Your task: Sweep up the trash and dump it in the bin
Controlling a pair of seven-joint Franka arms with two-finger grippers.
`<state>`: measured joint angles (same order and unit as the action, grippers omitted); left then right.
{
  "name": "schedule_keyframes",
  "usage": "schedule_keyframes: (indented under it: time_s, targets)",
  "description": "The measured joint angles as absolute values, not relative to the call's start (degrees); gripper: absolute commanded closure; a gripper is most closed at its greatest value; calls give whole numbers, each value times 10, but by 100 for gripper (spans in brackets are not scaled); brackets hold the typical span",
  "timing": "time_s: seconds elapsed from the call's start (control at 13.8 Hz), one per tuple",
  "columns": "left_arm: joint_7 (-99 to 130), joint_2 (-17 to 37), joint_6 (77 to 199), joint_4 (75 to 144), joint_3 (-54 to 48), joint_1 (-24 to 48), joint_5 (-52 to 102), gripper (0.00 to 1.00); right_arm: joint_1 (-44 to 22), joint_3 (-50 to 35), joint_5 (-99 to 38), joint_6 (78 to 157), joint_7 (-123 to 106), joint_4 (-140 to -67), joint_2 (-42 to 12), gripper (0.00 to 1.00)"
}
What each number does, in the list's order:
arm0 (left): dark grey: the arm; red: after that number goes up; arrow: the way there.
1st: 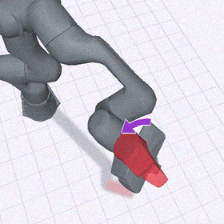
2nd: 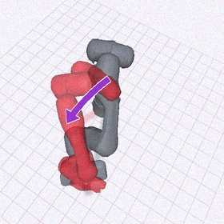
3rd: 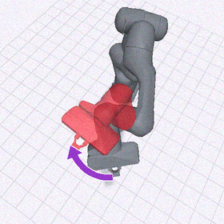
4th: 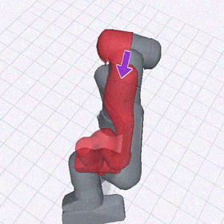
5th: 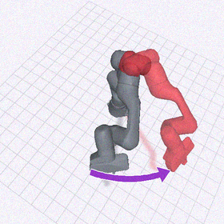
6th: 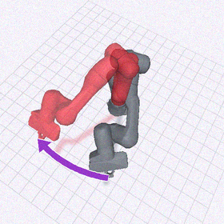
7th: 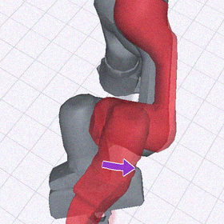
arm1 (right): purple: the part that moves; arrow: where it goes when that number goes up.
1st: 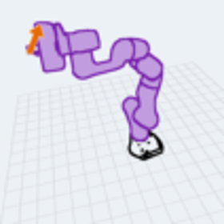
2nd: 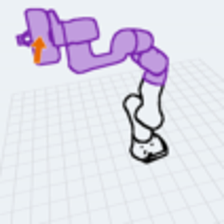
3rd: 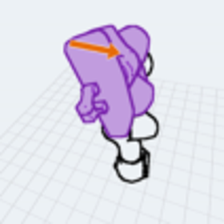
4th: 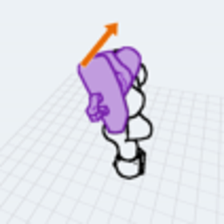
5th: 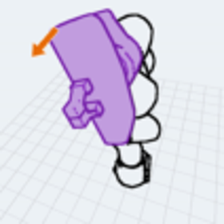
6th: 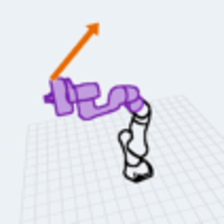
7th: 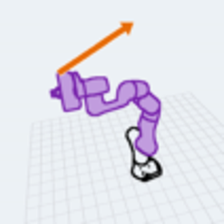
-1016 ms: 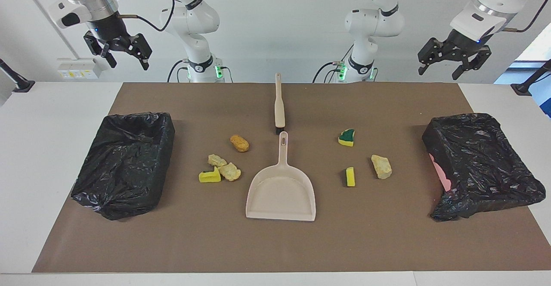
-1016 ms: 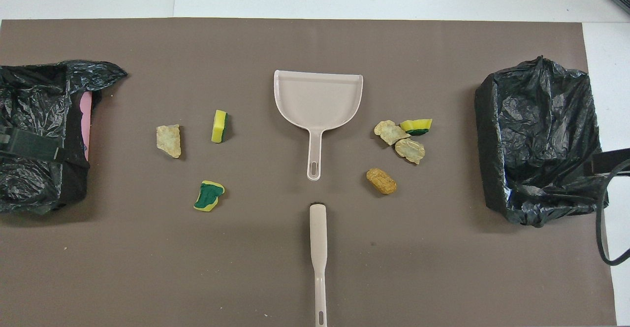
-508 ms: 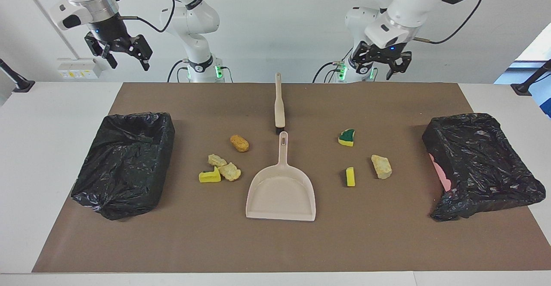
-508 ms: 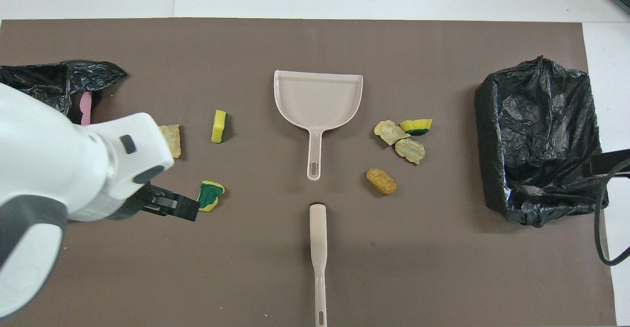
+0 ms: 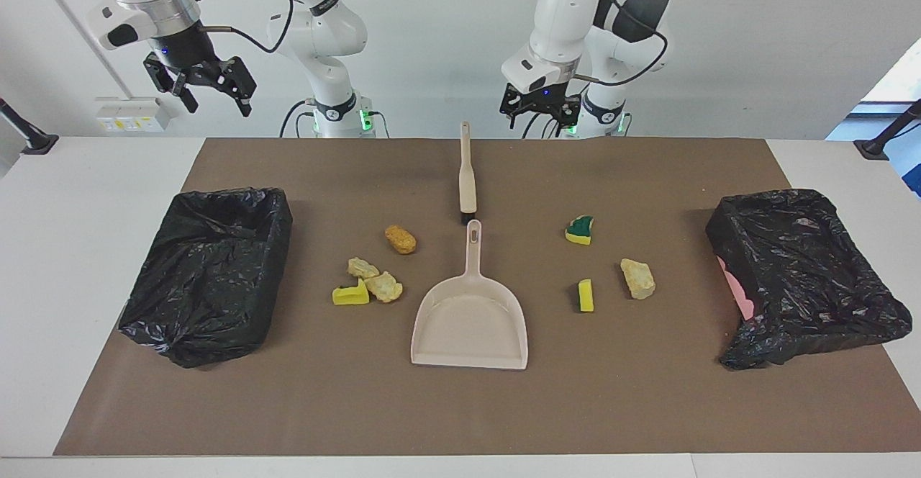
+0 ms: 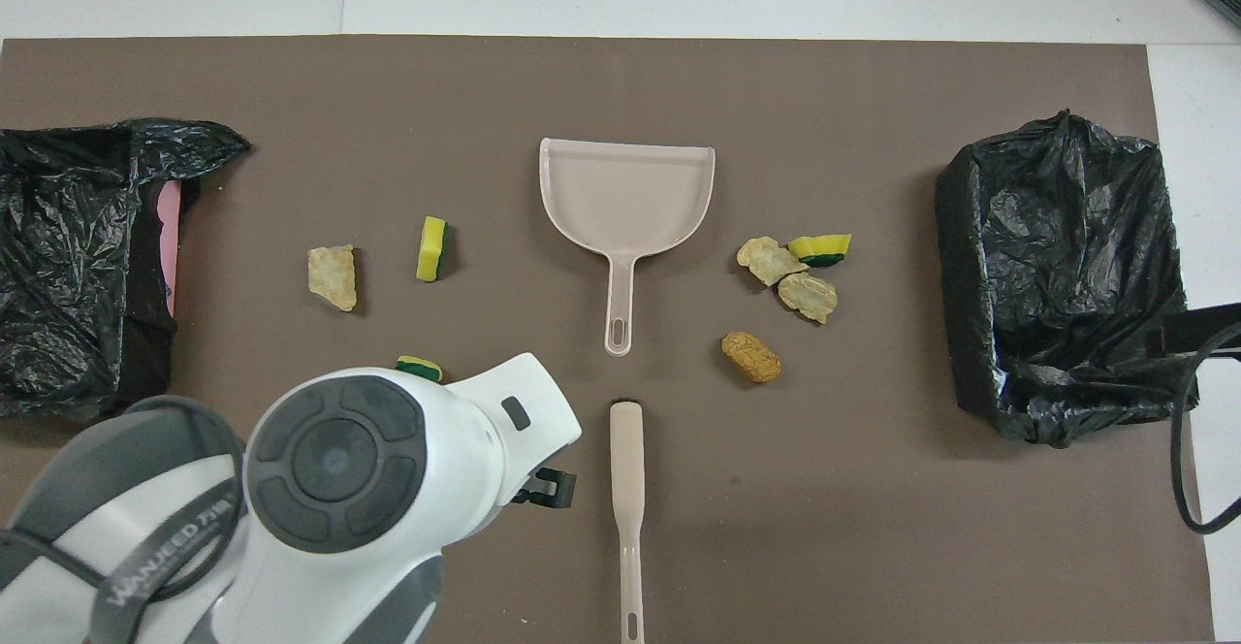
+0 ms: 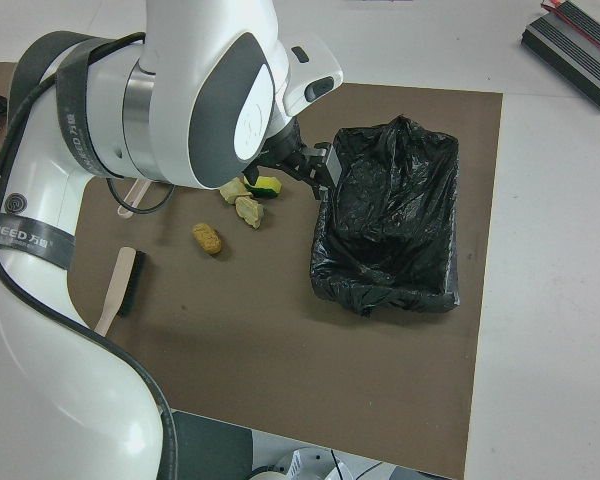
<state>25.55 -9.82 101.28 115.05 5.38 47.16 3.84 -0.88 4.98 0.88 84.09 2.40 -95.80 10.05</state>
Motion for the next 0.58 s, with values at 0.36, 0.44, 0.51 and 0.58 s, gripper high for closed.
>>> schedule_keyframes:
  time_s: [0.36,0.44,0.51,0.58]
  targets:
    - [391,-72,1140,1239,53,584,40,0,-9,50,9,841,24,-963,102,0]
    - [418,-54,1168,1245,53,606,40,0,-9,50,9,840,24,-964,102,0]
    - [432,-36,1191,1250,53,621,41,0,-8,50,9,838,24,-965,102,0]
    - [441,-21,1213,1255,53,632,41,0,-8,50,9,837,24,-966,102,0]
